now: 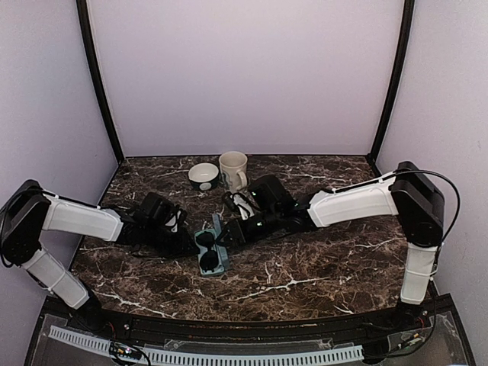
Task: Organize the sunglasses
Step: Adjust the sunglasses in the sunglasses case.
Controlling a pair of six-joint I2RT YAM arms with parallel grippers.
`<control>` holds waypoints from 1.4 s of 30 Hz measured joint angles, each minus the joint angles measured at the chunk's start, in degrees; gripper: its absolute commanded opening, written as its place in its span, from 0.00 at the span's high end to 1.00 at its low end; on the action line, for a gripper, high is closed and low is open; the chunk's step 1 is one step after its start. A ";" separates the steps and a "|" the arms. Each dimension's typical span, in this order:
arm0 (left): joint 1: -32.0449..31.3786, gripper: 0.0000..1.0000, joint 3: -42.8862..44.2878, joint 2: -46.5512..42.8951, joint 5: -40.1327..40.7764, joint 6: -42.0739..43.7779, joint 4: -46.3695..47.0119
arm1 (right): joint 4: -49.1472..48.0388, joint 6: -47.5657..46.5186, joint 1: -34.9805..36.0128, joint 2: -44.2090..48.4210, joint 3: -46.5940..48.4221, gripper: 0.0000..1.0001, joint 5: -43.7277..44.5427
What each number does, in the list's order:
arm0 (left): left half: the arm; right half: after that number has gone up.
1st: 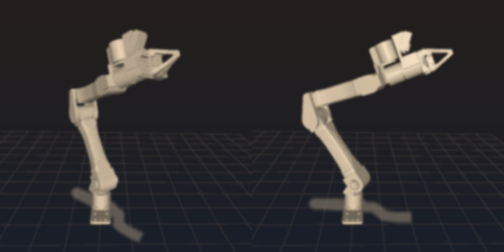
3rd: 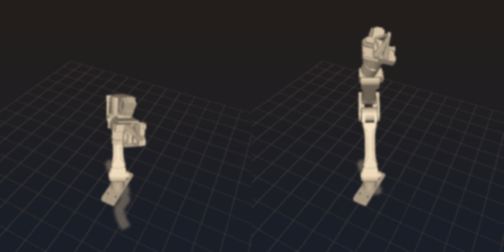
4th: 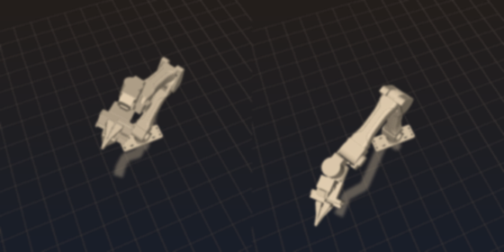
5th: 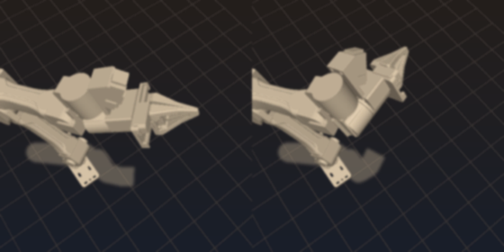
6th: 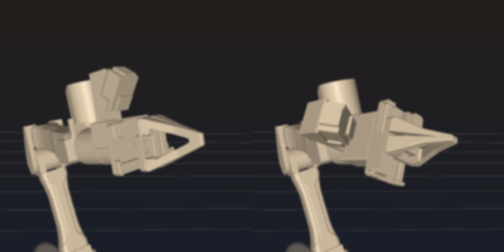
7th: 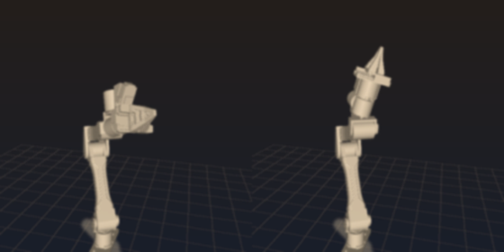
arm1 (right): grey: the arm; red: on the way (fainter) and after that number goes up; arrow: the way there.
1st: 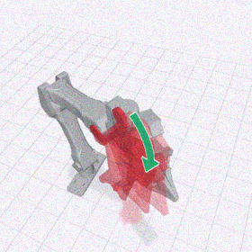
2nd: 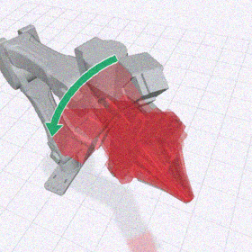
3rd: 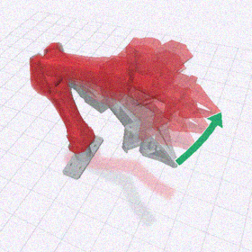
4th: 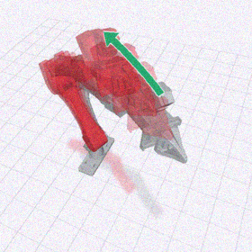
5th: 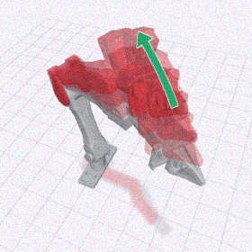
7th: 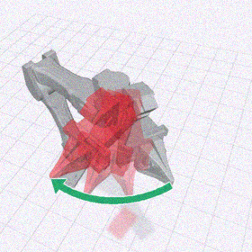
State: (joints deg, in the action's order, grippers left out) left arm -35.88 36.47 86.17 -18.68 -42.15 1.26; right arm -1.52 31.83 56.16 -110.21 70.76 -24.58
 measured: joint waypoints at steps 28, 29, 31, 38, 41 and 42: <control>-0.04 0.78 1.42 2.25 0.28 1.68 -1.81 | 0.22 0.00 0.00 -1.49 1.51 0.62 -0.57; -0.09 0.78 1.44 2.40 0.31 1.68 -1.81 | 0.22 0.00 0.00 -1.53 1.53 0.61 -0.68; -0.24 0.78 1.77 2.69 0.31 1.70 -2.12 | 0.11 0.00 0.00 -1.66 1.55 0.61 -0.83; -0.57 0.75 2.75 3.37 0.52 2.08 -2.40 | -0.09 0.02 0.00 -1.70 1.57 0.62 -0.92; -0.72 0.74 2.91 3.50 0.66 2.10 -2.64 | -0.15 0.09 0.00 -1.70 1.57 0.61 -0.96; -0.79 0.74 2.93 3.52 0.70 2.10 -2.67 | -0.17 0.11 0.00 -1.70 1.57 0.62 -0.96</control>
State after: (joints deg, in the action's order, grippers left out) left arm -36.67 39.40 89.69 -17.98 -40.05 -1.41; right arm -1.69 31.94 56.16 -111.92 72.34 -25.54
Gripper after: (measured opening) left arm 0.251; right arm 0.386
